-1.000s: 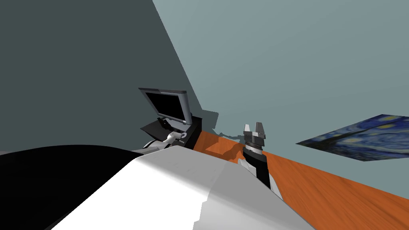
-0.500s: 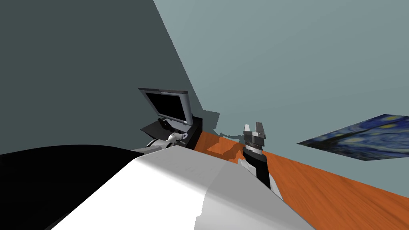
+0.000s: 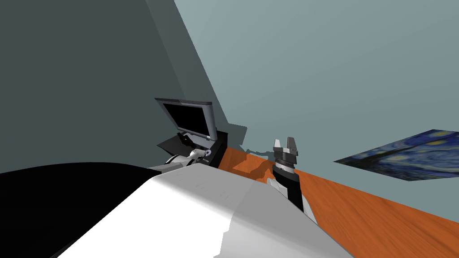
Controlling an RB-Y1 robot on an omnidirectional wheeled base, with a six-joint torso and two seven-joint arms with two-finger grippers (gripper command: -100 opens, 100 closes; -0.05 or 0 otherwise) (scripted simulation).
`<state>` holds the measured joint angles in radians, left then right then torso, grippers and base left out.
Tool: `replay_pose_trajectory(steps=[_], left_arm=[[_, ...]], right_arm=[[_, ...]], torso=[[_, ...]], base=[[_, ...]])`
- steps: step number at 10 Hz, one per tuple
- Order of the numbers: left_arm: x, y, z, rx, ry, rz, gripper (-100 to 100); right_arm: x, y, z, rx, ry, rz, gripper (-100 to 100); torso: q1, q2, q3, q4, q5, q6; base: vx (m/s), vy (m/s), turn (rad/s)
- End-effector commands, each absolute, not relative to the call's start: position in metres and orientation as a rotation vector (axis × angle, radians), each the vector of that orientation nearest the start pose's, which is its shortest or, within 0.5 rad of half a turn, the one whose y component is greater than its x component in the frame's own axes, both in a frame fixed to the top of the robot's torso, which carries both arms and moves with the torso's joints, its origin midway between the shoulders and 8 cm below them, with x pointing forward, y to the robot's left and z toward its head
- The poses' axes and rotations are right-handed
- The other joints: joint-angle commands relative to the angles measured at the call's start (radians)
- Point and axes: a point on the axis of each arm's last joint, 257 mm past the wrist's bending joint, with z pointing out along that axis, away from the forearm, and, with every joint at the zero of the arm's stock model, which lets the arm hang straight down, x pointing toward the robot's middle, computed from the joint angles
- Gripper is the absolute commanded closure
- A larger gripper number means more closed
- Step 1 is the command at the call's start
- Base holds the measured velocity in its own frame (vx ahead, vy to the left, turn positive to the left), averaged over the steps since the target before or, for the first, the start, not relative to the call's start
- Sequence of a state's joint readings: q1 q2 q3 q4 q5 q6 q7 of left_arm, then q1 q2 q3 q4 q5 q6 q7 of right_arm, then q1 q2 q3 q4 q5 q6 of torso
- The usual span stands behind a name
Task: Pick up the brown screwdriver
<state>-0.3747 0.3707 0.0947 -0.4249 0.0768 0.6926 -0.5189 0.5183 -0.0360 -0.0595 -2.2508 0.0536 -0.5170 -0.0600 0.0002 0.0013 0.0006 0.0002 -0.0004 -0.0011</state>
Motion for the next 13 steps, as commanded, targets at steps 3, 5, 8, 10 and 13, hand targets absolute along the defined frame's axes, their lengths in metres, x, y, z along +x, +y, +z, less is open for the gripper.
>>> replay_pose_trajectory(steps=[3,5,8,10,13], left_arm=[[0.303,0.462,-0.591,-1.611,2.376,0.263,-100],[0.296,0.46,-0.596,-1.613,2.375,0.263,-100],[0.299,0.46,-0.594,-1.613,2.376,0.264,100],[0.299,0.46,-0.594,-1.615,2.375,0.263,100],[0.306,0.463,-0.589,-1.609,2.377,0.263,100]], right_arm=[[0.343,-0.292,0.01,0.637,0.676,1.254,0],[0.343,-0.292,0.01,0.637,0.676,1.254,0],[0.343,-0.292,0.01,0.637,0.676,1.254,0],[0.343,-0.292,0.01,0.637,0.676,1.254,0],[0.343,-0.292,0.01,0.637,0.676,1.254,0]], torso=[[0.002,-0.003,-0.001,-0.001,0.0,0.0],[0.0,-0.001,-0.001,0.0,0.0,0.0],[0.0,0.0,0.0,0.0,0.0,0.0],[0.0,0.0,0.0,0.0,0.0,0.0],[0.0,0.0,0.0,0.0,0.0,0.0]], base=[[0.045,0.036,-0.022],[0.011,0.003,-0.004],[0.0,0.0,0.0],[0.0,0.0,0.0],[-0.003,-0.001,0.005]])
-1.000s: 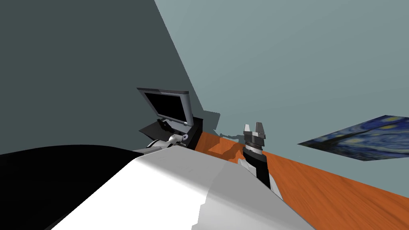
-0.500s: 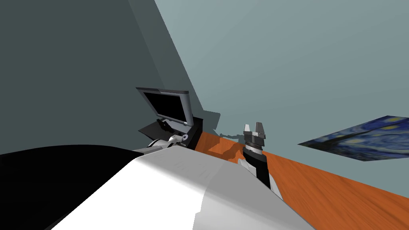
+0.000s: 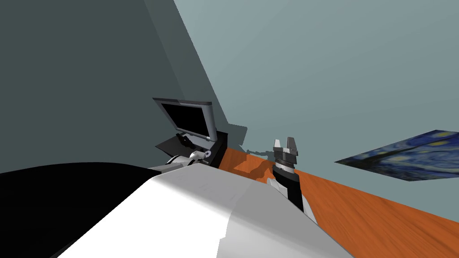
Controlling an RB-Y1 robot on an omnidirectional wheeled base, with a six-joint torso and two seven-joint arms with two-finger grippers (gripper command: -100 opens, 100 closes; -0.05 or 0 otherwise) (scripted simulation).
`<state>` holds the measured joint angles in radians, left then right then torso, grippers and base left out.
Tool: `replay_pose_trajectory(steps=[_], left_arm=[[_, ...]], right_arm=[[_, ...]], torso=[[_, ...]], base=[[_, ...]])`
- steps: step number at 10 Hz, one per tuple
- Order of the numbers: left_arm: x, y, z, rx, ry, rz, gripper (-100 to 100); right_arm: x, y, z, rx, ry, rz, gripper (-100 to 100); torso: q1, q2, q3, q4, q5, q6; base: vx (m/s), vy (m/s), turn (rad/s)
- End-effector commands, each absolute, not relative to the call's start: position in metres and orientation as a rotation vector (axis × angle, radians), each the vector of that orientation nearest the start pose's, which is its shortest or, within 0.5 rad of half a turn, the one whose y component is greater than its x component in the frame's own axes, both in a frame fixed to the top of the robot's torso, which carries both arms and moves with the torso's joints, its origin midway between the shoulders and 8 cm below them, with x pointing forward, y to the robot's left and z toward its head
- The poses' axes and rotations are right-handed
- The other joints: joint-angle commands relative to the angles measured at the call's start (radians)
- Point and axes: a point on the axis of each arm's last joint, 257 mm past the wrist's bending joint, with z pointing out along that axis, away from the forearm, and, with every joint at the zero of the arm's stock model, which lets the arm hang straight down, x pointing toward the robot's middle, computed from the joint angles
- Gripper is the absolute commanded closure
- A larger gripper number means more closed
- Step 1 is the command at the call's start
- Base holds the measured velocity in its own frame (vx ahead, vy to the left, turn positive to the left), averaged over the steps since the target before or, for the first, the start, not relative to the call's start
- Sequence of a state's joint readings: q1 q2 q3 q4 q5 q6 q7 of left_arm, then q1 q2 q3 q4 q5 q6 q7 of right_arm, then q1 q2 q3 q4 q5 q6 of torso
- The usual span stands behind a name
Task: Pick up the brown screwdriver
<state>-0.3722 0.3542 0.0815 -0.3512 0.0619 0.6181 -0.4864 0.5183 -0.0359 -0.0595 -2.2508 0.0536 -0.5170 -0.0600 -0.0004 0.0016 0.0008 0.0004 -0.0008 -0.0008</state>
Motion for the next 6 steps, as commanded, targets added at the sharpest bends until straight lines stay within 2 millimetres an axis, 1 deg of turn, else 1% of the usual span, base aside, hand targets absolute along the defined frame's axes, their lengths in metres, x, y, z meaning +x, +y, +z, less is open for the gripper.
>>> replay_pose_trajectory(steps=[1,4,5,6], left_arm=[[0.3052,0.4626,-0.5887,-1.61,2.377,0.263,100],[0.3146,0.4655,-0.5811,-1.605,2.379,0.261,100],[0.3132,0.465,-0.5825,-1.603,2.376,0.259,100],[0.3131,0.4647,-0.5821,-1.604,2.378,0.261,0]], right_arm=[[0.3434,-0.2923,0.0096,0.637,0.676,1.254,0],[0.3434,-0.2923,0.0096,0.637,0.676,1.254,0],[0.3434,-0.2923,0.0096,0.637,0.676,1.254,0],[0.3434,-0.2923,0.0096,0.637,0.676,1.254,0]], torso=[[0.0,0.0,0.0,0.0,0.0,0.0],[-0.001,0.001,0.001,0.0,0.0,0.0],[-0.001,0.002,0.001,0.0,0.0,0.0],[-0.001,0.001,0.001,0.0,0.0,0.0]], base=[[-0.007,-0.003,0.003],[-0.021,-0.014,0.011],[-0.014,-0.01,0.003],[0.0,0.0,0.0]])
